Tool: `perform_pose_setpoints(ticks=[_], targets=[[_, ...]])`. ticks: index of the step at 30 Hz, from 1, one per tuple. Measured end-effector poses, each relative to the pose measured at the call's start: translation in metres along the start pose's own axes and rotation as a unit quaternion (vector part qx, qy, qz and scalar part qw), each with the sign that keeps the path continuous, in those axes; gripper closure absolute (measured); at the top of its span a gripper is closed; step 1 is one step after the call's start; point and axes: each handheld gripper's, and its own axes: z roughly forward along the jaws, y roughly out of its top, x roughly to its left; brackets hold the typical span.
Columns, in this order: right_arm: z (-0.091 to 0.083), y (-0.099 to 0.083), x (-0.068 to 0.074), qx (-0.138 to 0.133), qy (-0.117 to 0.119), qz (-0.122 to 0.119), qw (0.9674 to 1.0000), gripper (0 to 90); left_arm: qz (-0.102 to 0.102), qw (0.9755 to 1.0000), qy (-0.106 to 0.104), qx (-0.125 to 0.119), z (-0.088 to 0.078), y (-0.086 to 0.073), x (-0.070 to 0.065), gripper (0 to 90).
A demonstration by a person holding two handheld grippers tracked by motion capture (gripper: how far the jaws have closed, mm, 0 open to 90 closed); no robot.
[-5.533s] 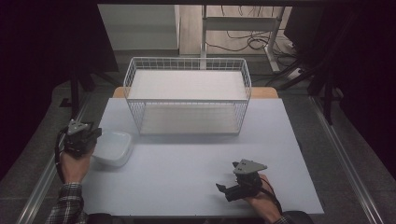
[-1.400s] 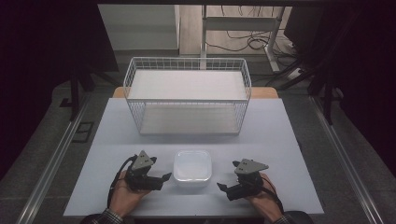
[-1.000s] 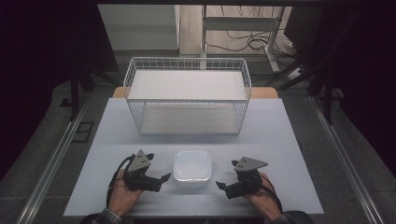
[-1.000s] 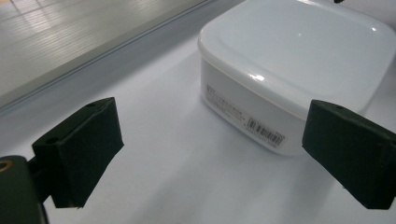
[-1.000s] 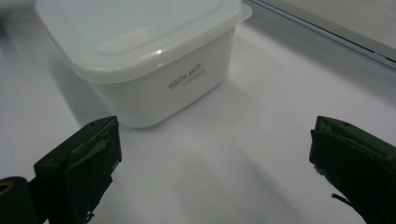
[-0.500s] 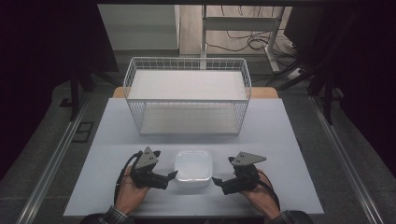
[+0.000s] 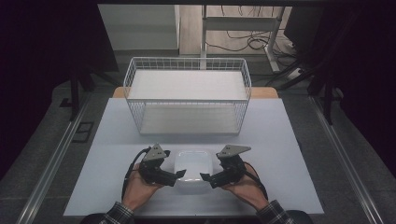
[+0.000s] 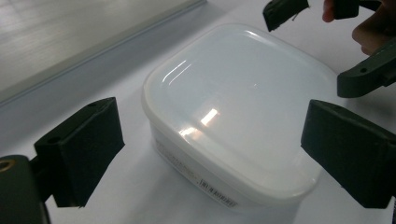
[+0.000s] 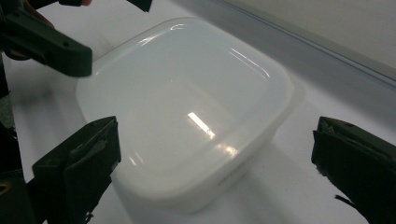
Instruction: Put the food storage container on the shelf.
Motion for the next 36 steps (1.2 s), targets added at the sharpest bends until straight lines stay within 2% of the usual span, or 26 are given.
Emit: perform_pose_setpoints(ticks=[2, 3, 4, 5, 7, 8, 11, 13, 14, 15, 17, 18, 19, 20, 21, 22, 24, 25, 27, 28, 29, 30, 31, 36], targets=[[0.011, 0.004, -0.003, 0.011, 0.007, 0.004, 0.9999, 1.1, -0.004, 0.9999, -0.007, 0.014, 0.007, -0.001, 0.002, 4.0], [0.011, 0.004, -0.003, 0.011, 0.007, 0.004, 0.9999, 1.1, -0.017, 0.9996, -0.019, 0.015, 0.010, -0.002, 0.003, 4.0], [0.015, 0.005, -0.004, 0.017, 0.021, 0.021, 0.9994, 0.5, -0.035, 0.9985, -0.039, 0.014, 0.012, -0.004, 0.004, 4.1], [0.015, 0.005, -0.004, 0.017, 0.021, 0.021, 0.9994, 0.5, -0.035, 0.9985, -0.039, 0.014, 0.012, -0.004, 0.004, 5.2], [0.014, 0.004, -0.003, 0.022, 0.022, 0.026, 0.9992, 2.8, -0.037, 0.9976, -0.056, 0.019, 0.011, -0.005, 0.002, 6.2], [0.012, 0.002, -0.001, 0.033, 0.037, 0.041, 0.9979, 4.5, -0.043, 0.9971, -0.056, 0.027, 0.010, -0.006, -0.001, 7.6], [0.011, 0.000, 0.001, 0.040, 0.038, 0.052, 0.9971, 5.0, -0.054, 0.9967, -0.051, 0.032, 0.007, -0.006, -0.006, 10.3], [0.006, 0.000, 0.004, 0.043, 0.028, 0.049, 0.9975, 8.9, -0.068, 0.9960, -0.048, 0.033, 0.002, -0.008, -0.009, 18.8], [-0.001, -0.001, 0.004, 0.042, 0.020, 0.054, 0.9975, 18.0, -0.071, 0.9960, -0.044, 0.031, -0.001, -0.009, -0.010, 27.6], [-0.001, -0.001, 0.004, 0.042, 0.020, 0.054, 0.9975, 18.0, -0.074, 0.9960, -0.041, 0.028, -0.004, -0.010, -0.011, 27.6], [-0.009, -0.004, 0.004, 0.037, 0.018, 0.081, 0.9959, 31.6, -0.082, 0.9960, -0.028, 0.017, -0.010, -0.011, -0.011, 38.1], [-0.016, -0.006, 0.002, 0.025, 0.019, 0.101, 0.9944, 48.0, -0.093, 0.9950, -0.032, 0.018, -0.011, -0.012, -0.010, 43.9], [-0.020, -0.006, 0.001, 0.023, 0.021, 0.110, 0.9935, 52.9, -0.101, 0.9942, -0.037, 0.011, -0.013, -0.013, -0.007, 47.4], [-0.020, -0.006, 0.001, 0.023, 0.021, 0.110, 0.9935, 52.9, -0.101, 0.9942, -0.037, 0.011, -0.013, -0.013, -0.007, 50.7], [-0.022, -0.007, -0.001, 0.022, 0.027, 0.122, 0.9920, 57.1, -0.106, 0.9937, -0.037, 0.007, -0.015, -0.013, -0.007, 50.7], [-0.026, -0.008, -0.005, 0.013, 0.033, 0.150, 0.9880, 63.3, -0.111, 0.9932, -0.033, 0.002, -0.018, -0.012, -0.007, 58.2], [-0.027, -0.008, -0.005, 0.008, 0.032, 0.156, 0.9873, 65.8, -0.109, 0.9937, -0.027, 0.002, -0.019, -0.011, -0.008, 61.0], [-0.029, -0.006, -0.005, 0.000, 0.025, 0.152, 0.9880, 69.5, -0.107, 0.9940, -0.022, 0.002, -0.021, -0.010, -0.009, 65.6], [-0.030, -0.005, -0.003, -0.004, 0.018, 0.148, 0.9888, 71.5, -0.107, 0.9942, -0.007, -0.002, -0.023, -0.009, -0.010, 67.6], [-0.031, -0.004, -0.001, -0.010, 0.005, 0.141, 0.9900, 77.5, -0.111, 0.9938, 0.006, -0.006, -0.025, -0.009, -0.011, 74.8], [-0.031, -0.004, 0.001, -0.014, -0.003, 0.135, 0.9908, 77.6, -0.102, 0.9946, 0.015, -0.006, -0.025, -0.009, -0.011, 78.1], [-0.029, -0.004, 0.002, -0.011, -0.011, 0.122, 0.9924, 77.7, -0.104, 0.9944, 0.020, -0.007, -0.024, -0.009, -0.011, 78.1], [-0.028, -0.004, 0.004, -0.015, -0.019, 0.119, 0.9926, 77.7, -0.109, 0.9938, 0.019, -0.008, -0.024, -0.009, -0.010, 78.1], [-0.027, -0.002, 0.005, -0.022, -0.031, 0.109, 0.9933, 77.8, -0.115, 0.9930, 0.022, -0.014, -0.024, -0.010, -0.009, 78.2]])
